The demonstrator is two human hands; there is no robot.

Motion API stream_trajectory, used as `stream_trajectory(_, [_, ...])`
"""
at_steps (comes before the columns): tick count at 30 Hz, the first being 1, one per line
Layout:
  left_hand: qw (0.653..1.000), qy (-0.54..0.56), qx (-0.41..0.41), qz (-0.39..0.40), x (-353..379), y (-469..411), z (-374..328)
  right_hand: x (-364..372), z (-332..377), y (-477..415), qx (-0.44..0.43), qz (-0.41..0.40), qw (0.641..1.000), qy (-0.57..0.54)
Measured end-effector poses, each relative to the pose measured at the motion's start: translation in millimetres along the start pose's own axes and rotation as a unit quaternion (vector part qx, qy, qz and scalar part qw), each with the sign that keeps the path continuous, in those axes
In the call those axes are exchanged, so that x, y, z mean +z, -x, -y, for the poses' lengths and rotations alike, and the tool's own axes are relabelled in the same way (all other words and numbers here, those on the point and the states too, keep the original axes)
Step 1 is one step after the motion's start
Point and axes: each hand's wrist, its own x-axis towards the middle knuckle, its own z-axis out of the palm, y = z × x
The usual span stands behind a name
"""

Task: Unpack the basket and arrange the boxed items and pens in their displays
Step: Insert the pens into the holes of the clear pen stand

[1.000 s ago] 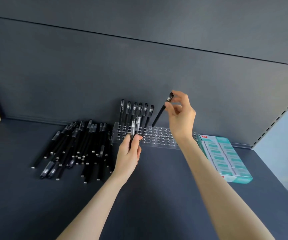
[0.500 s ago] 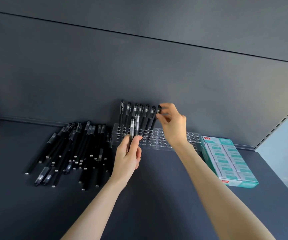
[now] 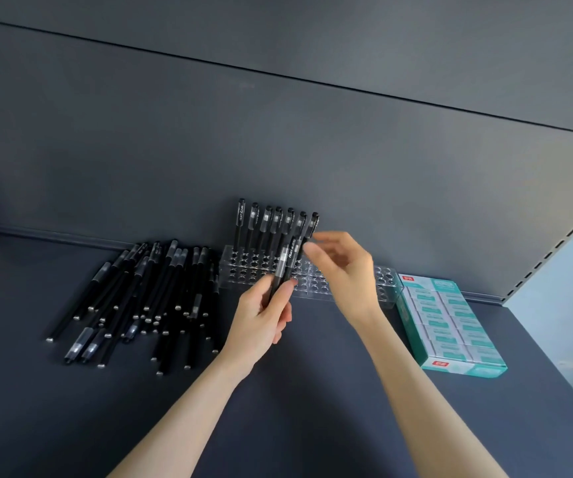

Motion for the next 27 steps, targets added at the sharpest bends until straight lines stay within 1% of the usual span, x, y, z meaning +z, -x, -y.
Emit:
stream_trajectory(1, [1.0, 0.002, -0.002, 0.011, 2, 1, 0, 0, 1, 4, 0.016, 0.029, 0.999, -0.024])
stream_trajectory(3, [1.0, 0.005, -0.003, 0.029, 4, 3, -1, -1, 3, 10, 0.024, 0.051, 0.998, -0.042])
stream_trajectory(8, [0.999, 0.016, -0.009, 0.05, 5, 5, -2, -5, 4, 13, 0.032, 0.021, 0.991, -0.126])
stream_trajectory(11, [0.999, 0.007, -0.016, 0.05, 4, 6, 0, -5, 4, 15, 0.031, 0.042, 0.994, -0.1])
stream_trajectory(12, [0.999, 0.0, -0.021, 0.044, 4, 6, 0, -6, 6, 13, 0.023, 0.032, 0.995, -0.087])
stream_trajectory(13, [0.999, -0.005, -0.028, 0.033, 4, 6, 0, -7, 8, 10, 0.012, 0.006, 0.997, -0.074])
stream_trajectory(16, [0.999, -0.001, -0.047, -0.017, 3, 2, 0, -16, 12, -10, -0.025, -0.11, 0.994, -0.008])
stream_trajectory(18, [0.998, 0.016, -0.045, -0.036, 0, 0, 0, -21, 13, -23, -0.056, -0.148, 0.987, 0.037])
stream_trajectory(22, [0.998, 0.011, -0.03, -0.044, -2, 1, -1, -19, 6, -39, -0.078, -0.16, 0.982, 0.069])
stream_trajectory(27, [0.998, -0.001, -0.015, -0.06, -3, 0, -3, -11, -6, -47, -0.094, -0.142, 0.982, 0.081])
